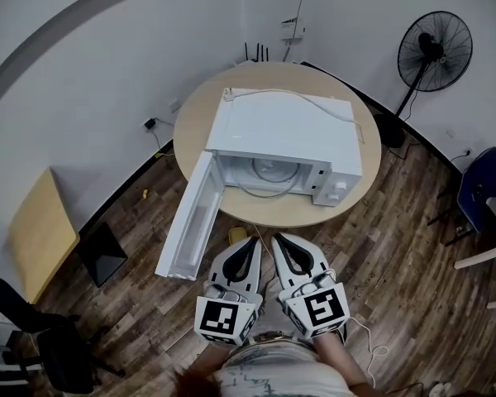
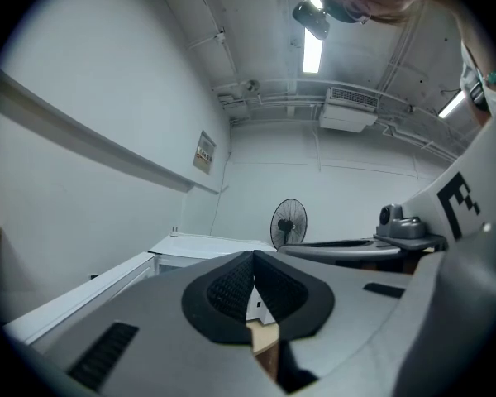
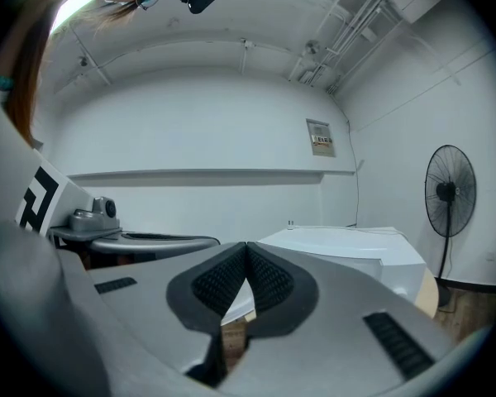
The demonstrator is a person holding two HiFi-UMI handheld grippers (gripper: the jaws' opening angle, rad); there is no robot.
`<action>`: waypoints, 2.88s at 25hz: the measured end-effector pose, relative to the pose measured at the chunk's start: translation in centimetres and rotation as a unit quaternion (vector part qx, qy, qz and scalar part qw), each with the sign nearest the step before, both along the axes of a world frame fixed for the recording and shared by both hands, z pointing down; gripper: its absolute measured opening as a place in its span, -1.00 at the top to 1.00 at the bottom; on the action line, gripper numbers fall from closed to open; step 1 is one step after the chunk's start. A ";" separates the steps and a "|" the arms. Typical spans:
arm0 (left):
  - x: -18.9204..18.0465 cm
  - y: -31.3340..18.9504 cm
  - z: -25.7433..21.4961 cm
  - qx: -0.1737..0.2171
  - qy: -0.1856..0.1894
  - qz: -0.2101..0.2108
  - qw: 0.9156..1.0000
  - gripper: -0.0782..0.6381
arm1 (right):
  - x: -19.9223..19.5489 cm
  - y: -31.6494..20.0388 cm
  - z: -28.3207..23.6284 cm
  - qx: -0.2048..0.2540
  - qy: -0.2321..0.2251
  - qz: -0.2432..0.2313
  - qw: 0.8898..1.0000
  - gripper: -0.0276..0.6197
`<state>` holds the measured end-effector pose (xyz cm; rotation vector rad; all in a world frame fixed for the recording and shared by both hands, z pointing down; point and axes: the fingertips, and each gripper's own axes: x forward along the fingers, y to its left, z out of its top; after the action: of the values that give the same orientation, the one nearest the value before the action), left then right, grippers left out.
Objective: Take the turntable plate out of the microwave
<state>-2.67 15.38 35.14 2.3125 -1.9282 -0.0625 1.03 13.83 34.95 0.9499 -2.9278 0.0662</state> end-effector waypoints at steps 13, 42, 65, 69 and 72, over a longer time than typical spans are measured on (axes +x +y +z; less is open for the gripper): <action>-2.0 -10.6 -0.3 -0.009 -0.007 -0.015 1.000 0.74 | -2.2 -10.7 -0.5 -0.008 -0.012 -0.021 1.000 0.94; -1.5 -22.0 -1.2 0.009 0.004 0.028 1.000 0.74 | -1.1 -21.3 -0.3 0.012 0.006 0.029 1.000 0.94; -8.3 -22.4 0.5 -0.008 -0.005 0.096 0.995 0.74 | -7.2 -21.8 0.4 -0.001 0.027 0.106 0.994 0.94; -8.1 -22.3 1.1 -0.010 -0.023 0.106 0.994 0.74 | -6.9 -22.1 1.0 0.000 0.037 0.125 0.991 0.94; -7.8 -22.4 1.8 -0.015 -0.023 0.112 0.993 0.74 | -6.8 -22.0 1.5 -0.007 0.039 0.129 0.991 0.94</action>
<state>-10.50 -6.97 36.93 2.5144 -1.6628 0.0431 -5.75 -8.18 36.49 1.2935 -2.7134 0.0592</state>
